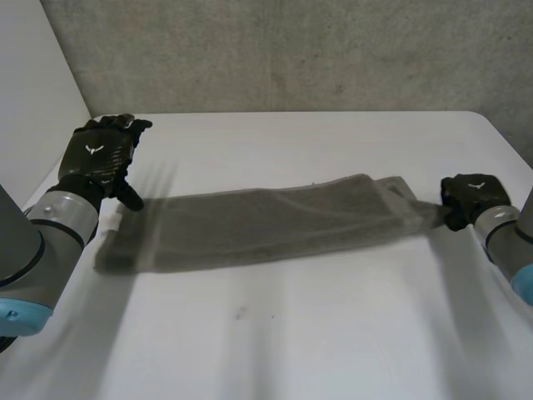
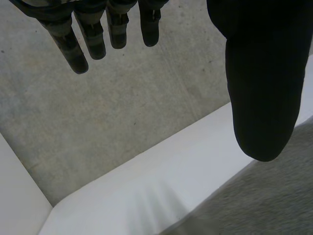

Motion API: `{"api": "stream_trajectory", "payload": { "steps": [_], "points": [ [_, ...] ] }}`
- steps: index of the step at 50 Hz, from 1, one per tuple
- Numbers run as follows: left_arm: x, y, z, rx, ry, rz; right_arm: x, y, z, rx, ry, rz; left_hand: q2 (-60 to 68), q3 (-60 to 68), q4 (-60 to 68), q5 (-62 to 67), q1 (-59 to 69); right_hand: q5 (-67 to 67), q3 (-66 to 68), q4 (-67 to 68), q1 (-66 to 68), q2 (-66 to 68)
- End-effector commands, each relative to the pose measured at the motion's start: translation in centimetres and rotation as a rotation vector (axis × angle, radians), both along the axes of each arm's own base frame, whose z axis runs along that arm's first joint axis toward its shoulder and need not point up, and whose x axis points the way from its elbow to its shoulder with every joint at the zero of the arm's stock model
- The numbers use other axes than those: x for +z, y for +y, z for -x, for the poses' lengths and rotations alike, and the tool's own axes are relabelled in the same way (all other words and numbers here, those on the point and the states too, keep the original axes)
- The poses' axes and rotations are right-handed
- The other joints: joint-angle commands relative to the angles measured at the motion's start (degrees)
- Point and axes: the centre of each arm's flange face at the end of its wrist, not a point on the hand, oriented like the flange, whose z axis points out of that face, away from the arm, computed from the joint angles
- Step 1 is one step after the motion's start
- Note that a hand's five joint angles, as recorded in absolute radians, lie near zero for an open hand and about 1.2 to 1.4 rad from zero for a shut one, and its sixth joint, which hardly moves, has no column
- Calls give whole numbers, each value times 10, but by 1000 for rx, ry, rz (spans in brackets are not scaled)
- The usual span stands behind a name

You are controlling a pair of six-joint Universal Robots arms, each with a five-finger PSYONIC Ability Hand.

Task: Fold the laundry

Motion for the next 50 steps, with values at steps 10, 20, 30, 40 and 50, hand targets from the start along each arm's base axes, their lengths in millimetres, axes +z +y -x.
{"api": "stream_trajectory", "payload": {
  "steps": [10, 20, 30, 40, 50],
  "points": [
    [3, 1, 0, 0, 2, 8, 52, -37, 81, -252, 402, 183, 5, 5, 4, -18, -2, 146, 123, 117, 252, 126],
    [8, 2, -1, 2, 5, 23, 123, 40, -128, 358, 257, 517, 5, 5, 4, -18, -2, 146, 123, 117, 252, 126],
    [7, 4, -1, 2, 4, 22, 58, 159, -262, 818, 185, 479, 5, 5, 4, -18, -2, 146, 123, 117, 252, 126],
    [5, 7, 1, -6, 2, 21, -18, 210, -284, 990, 252, 352, 5, 5, 4, -18, -2, 146, 123, 117, 252, 126],
    [7, 8, 1, -8, 5, 26, 33, 194, -278, 871, 208, 432, 5, 5, 4, -18, -2, -349, -373, -379, -243, -370]
  ]
}}
